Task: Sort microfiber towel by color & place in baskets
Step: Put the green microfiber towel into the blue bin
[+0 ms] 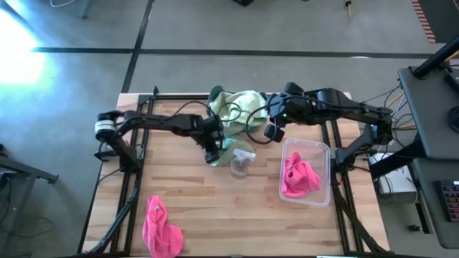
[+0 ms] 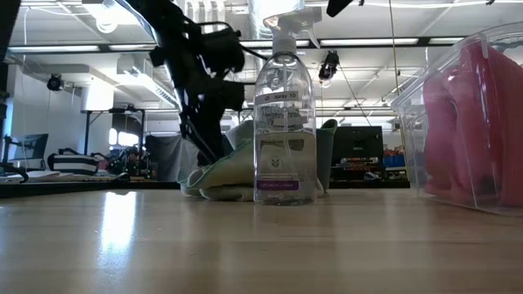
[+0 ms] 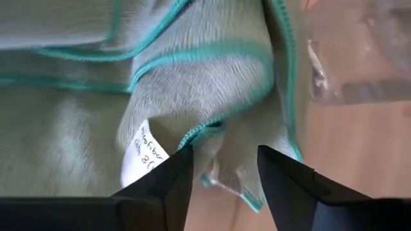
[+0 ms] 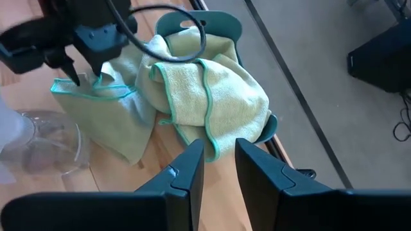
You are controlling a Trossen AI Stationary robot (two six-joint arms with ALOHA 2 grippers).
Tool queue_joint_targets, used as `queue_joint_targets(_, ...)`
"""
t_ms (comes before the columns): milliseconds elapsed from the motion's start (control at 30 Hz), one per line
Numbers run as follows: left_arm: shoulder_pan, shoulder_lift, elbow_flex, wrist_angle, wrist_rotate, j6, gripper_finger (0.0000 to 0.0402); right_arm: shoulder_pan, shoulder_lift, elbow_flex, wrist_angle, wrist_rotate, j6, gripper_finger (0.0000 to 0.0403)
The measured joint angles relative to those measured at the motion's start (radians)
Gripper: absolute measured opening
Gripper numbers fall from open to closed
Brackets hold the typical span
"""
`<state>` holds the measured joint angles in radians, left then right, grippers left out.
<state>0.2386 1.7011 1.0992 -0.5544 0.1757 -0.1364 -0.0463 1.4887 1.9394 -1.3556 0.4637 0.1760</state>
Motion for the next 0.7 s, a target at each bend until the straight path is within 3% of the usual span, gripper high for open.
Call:
queue_joint_targets(267, 0.0, 0.137, 0.113, -0.007, 0.0, 0.051, 0.0184, 0.0, 0.0, -0.032, -0.001, 0.0, 0.0, 0.0082)
queue_joint_targets(467, 0.0, 0.169, 0.165, -0.049, -0.009, 0.1, 0.0185, 0.0, 0.0, -0.036, -0.001, 0.0, 0.0, 0.0082)
queue_joint_targets(700, 0.003, 0.169, 0.14, -0.062, -0.01, 0.093, 0.0157, 0.0, 0.0, -0.036, -0.001, 0.0, 0.0, 0.0082)
